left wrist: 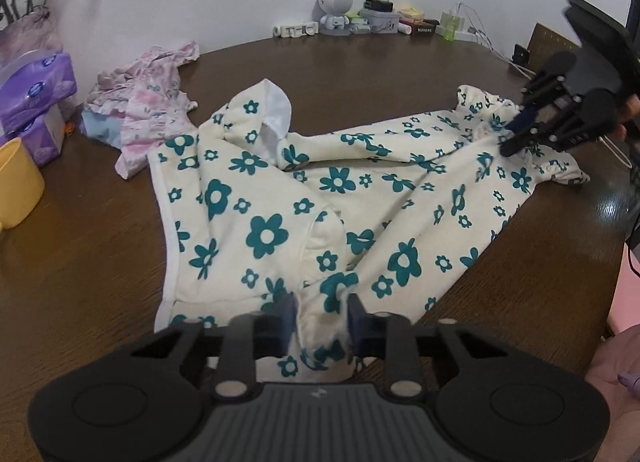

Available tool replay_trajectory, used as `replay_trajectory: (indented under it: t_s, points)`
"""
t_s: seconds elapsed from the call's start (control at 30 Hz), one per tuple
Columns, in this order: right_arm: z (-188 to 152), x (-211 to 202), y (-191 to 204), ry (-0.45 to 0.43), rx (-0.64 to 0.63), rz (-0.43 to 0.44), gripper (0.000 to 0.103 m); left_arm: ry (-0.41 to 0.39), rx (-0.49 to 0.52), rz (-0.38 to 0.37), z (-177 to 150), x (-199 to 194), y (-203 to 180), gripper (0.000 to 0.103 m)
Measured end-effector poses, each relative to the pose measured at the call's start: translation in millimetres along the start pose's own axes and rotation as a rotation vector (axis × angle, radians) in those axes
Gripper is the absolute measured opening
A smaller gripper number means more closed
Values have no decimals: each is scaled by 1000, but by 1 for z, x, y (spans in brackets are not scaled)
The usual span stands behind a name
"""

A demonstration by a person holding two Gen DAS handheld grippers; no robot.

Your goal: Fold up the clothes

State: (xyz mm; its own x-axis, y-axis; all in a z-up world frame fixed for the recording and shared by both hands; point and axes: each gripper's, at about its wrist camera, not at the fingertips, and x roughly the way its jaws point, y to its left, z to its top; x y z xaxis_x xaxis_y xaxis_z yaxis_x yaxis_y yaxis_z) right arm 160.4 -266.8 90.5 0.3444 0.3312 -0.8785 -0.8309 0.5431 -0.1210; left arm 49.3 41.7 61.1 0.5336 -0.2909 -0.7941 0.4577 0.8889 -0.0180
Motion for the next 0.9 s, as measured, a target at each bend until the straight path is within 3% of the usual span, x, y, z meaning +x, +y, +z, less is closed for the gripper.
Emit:
replay_trajectory:
  t_s: [0.1, 0.23, 0.43, 0.73, 0.9]
  points:
    - [-8, -19, 19, -39, -37, -63, 11, -30, -12, 12, -5, -9, -2, 10]
    - [-21, -45, 51, -98, -72, -195, 11, -108, -9, 45, -10, -31, -9, 7]
    - [-15, -80, 71, -146, -66, -397, 10, -212, 81, 201, 64, -29, -13, 7]
    - [71, -73, -3, -144, -127, -689, 9, -367, 219, 437, 176, -27, -19, 5]
    - [135, -89, -60, -213, -191, -919, 9, -544, 280, 662, 269, -29, -20, 5]
